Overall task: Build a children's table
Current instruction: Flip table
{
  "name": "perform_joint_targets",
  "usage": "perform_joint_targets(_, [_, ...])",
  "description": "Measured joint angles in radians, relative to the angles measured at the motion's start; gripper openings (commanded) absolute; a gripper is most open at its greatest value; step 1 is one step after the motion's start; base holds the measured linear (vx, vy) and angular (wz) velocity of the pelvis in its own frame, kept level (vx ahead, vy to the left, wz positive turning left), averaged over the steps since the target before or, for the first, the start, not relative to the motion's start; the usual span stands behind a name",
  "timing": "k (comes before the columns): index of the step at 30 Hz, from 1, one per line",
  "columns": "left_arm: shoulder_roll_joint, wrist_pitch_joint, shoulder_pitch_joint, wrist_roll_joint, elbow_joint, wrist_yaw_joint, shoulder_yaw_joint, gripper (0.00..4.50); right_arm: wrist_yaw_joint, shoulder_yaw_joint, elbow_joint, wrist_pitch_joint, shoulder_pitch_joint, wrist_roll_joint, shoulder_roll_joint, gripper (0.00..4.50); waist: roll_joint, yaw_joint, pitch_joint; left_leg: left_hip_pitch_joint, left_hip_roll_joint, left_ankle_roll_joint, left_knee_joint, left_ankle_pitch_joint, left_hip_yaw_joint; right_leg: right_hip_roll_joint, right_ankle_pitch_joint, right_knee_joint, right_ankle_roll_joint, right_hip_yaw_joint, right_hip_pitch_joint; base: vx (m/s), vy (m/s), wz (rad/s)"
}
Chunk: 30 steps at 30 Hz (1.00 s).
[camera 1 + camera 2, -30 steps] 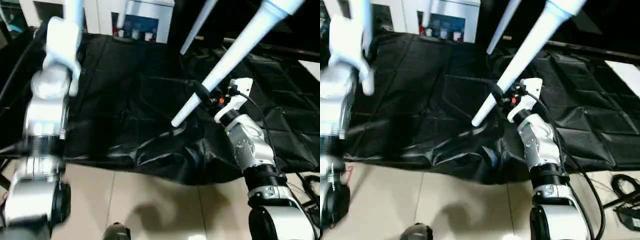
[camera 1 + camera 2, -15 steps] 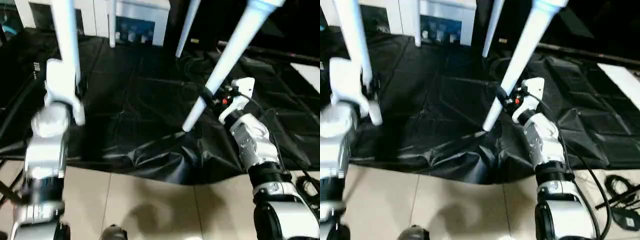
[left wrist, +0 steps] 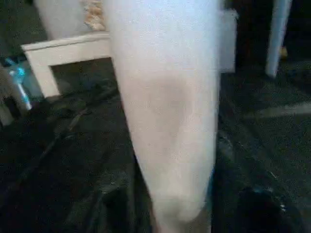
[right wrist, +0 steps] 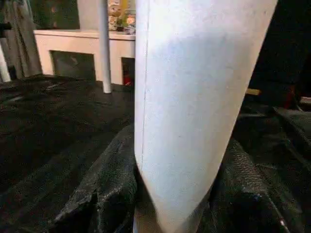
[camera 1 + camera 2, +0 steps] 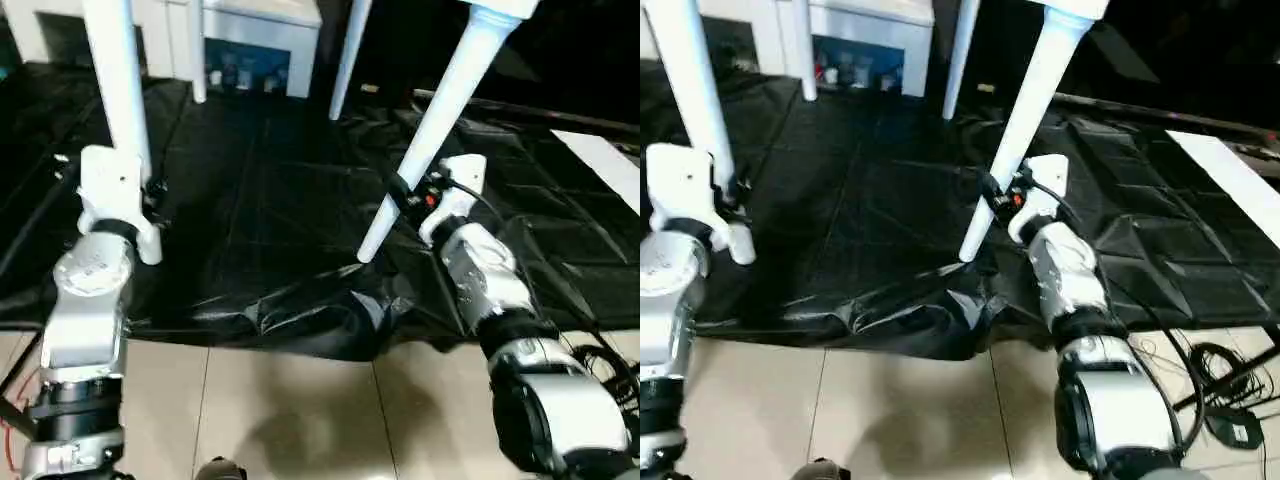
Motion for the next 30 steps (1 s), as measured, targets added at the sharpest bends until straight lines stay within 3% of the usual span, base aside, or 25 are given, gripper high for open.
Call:
perform_joint_targets(6, [-0.001,0.021,0.056,0.008,-0.008,0.012,-0.009,2.89,-0.001,-0.008,0.090,-0.014,0.014,-0.009,0.023,2.56,0.006,-0.006,0.006,-0.006,0.000,0.000,-0.001,0.000,-0.005,0.000,0.001,-0.009,-0.001,-0.004,-0.005,0.000,0.000,0.00])
perform_joint_targets(7, [0.001,0.021,0.071,0.008,-0.021,0.017,-0.006,3.01,0.006,-0.010,0.089,-0.018,0.023,-0.007,0.024,2.64,0.013,-0.006,0.011,-0.010,-0.001,0.000,-0.002,0.000,-0.005,0.000,0.002,-0.013,-0.004,-0.004,-0.009,0.000,0.000,0.00])
perform_joint_targets(10, [0.006,0.019,0.107,0.009,-0.062,0.017,0.002,3.27,0.029,-0.013,0.081,-0.038,0.040,-0.002,0.024,2.93,0.011,-0.007,0.010,-0.019,-0.002,0.000,-0.002,0.000,-0.001,-0.006,0.033,-0.014,-0.021,-0.006,-0.016,0.000,0.000,0.00])
perform_joint_targets(13, [0.002,0.005,0.169,0.002,-0.119,0.012,0.013,3.61,0.056,-0.019,-0.006,-0.054,0.086,0.014,0.023,3.16,0.012,-0.005,0.011,-0.020,0.001,0.000,-0.003,0.000,0.003,-0.012,0.044,-0.014,-0.010,-0.017,-0.019,0.000,0.000,0.00])
perform_joint_targets(16, [-0.019,-0.027,0.272,-0.023,-0.198,0.004,0.032,3.93,0.077,-0.022,-0.159,-0.047,0.194,0.051,0.030,3.50,0.014,-0.001,0.011,-0.019,0.005,0.000,-0.006,0.001,0.004,-0.010,0.039,-0.013,-0.004,-0.020,-0.020,0.053,-0.031,0.00])
perform_joint_targets(19, [-0.069,-0.028,0.345,-0.068,-0.278,0.006,0.066,4.05,0.095,-0.008,-0.341,0.012,0.309,0.078,0.036,3.55,0.019,-0.001,0.012,-0.021,0.011,-0.001,-0.006,0.001,0.005,-0.004,0.038,-0.015,-0.006,-0.020,-0.021,0.000,0.000,0.00])
perform_joint_targets(23, [-0.147,-0.029,0.488,-0.117,-0.392,0.023,0.085,4.05,0.131,0.065,-0.592,0.118,0.507,0.085,0.020,3.55,0.024,-0.007,0.014,-0.017,0.015,-0.001,-0.009,0.000,0.006,0.001,0.037,-0.017,-0.005,-0.017,-0.020,0.000,0.000,0.00])
perform_joint_targets(28, [-0.163,-0.036,0.539,-0.119,-0.425,0.027,0.050,4.05,0.089,0.086,-0.765,0.237,0.632,0.085,0.005,3.55,0.034,-0.007,0.019,-0.006,0.015,-0.003,-0.015,-0.001,0.004,0.001,0.034,-0.019,0.000,-0.018,-0.020,-0.011,-0.002,0.00])
perform_joint_targets(30, [-0.168,-0.048,0.571,-0.119,-0.433,0.023,0.018,4.05,0.025,0.093,-0.889,0.275,0.732,0.068,0.010,3.55,0.040,-0.006,0.018,-0.001,0.015,-0.004,-0.019,-0.001,0.004,0.002,0.034,-0.025,0.001,-0.018,-0.017,0.000,0.000,0.00])
